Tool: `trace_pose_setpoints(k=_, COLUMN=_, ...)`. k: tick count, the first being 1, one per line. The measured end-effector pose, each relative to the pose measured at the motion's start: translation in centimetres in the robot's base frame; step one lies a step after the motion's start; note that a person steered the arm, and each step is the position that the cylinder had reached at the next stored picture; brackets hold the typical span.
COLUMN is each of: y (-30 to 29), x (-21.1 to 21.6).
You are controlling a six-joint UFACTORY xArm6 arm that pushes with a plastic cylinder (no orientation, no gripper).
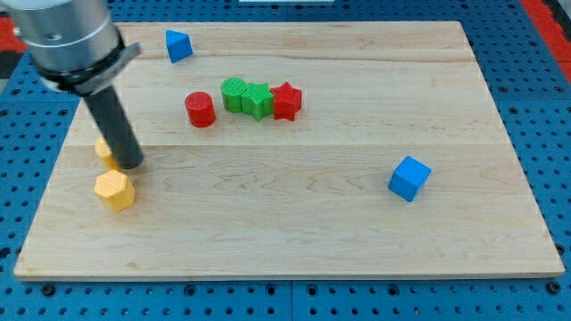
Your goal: Slide the yellow heart and yellow hexagon down a bit
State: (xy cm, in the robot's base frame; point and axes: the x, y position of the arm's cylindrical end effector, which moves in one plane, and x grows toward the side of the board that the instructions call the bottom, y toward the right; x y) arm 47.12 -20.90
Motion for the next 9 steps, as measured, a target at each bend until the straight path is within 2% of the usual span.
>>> trace_pose_setpoints(k=1, y=-1.5, x=0.0)
trace_pose_setpoints(k=3, y=4.5, x=-0.7)
trace_pose_setpoints(k=4, y=3.9, x=-3.4)
trace_pose_setpoints(k=6, y=-4.8, x=-6.2)
trace_pose_setpoints(k=7, y=-5.3, x=-4.8)
trace_pose_setpoints(k=8, y=-3.9, x=-1.5)
trace_pose_setpoints(k=9, y=-3.6, x=-0.7)
